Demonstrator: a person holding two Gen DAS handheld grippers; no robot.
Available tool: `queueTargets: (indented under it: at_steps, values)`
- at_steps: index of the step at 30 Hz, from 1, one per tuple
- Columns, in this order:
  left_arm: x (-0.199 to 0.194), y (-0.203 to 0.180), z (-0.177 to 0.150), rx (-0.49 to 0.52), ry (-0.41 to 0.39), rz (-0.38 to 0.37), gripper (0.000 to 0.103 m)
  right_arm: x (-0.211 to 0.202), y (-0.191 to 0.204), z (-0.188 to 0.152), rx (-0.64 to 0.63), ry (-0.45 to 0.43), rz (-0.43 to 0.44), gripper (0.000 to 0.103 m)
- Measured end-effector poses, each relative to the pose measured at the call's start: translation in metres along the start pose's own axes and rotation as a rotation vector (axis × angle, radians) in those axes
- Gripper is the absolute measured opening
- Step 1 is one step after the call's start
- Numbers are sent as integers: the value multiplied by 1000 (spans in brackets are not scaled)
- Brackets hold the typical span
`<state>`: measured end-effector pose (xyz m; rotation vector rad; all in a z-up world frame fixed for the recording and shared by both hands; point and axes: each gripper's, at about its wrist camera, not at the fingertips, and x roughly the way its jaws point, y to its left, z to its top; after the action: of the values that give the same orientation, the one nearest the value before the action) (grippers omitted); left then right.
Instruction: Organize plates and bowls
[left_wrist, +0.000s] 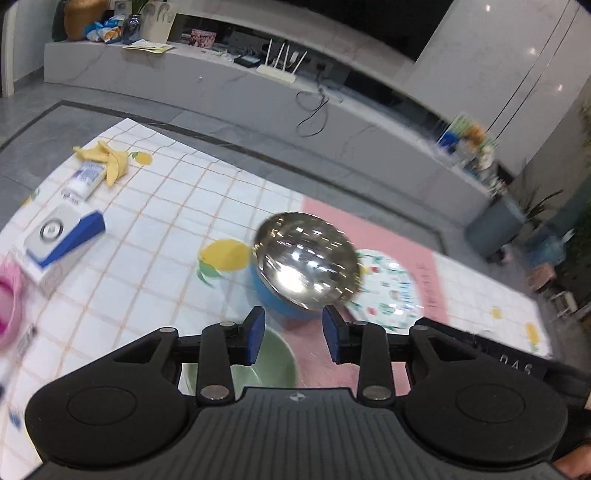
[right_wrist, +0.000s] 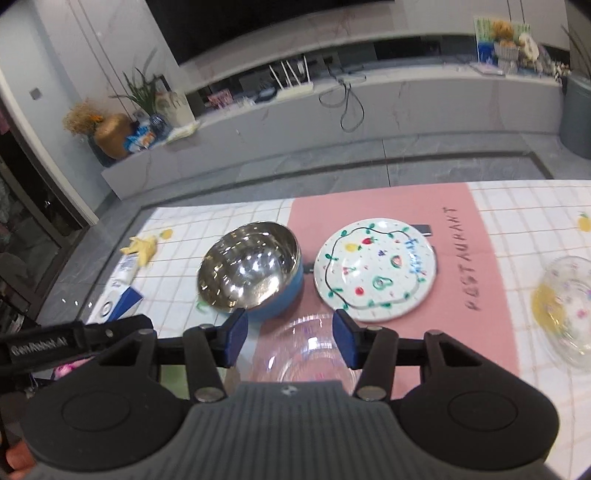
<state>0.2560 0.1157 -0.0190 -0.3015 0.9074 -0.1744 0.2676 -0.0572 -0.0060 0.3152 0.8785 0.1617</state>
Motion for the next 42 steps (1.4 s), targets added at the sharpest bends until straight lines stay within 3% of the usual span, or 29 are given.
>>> queueTargets:
  at_steps: [5, 12, 16, 19, 21, 30, 42]
  values:
    - [38, 15, 18, -50, 4, 33, 38, 56, 7, 18, 1, 54, -38, 50]
    - [78, 22, 31, -110, 19, 56, 38, 103, 4, 25, 61, 112, -34, 39]
    - [86, 28, 28, -144, 31, 37, 20, 115, 2, 26, 87, 129, -9, 20]
    - [86, 28, 28, -136, 25, 52, 10, 116, 0, 27, 110, 129, 3, 15]
    - [85, 29, 28, -148, 29, 44, 9, 116, 0, 28, 114, 125, -4, 14]
    - [47, 14, 26, -131, -14, 42, 9, 75, 8, 31, 93, 90, 4, 13]
    - [-53, -12, 7, -118, -111, 42, 9, -27, 28, 17, 68, 10, 70, 12]
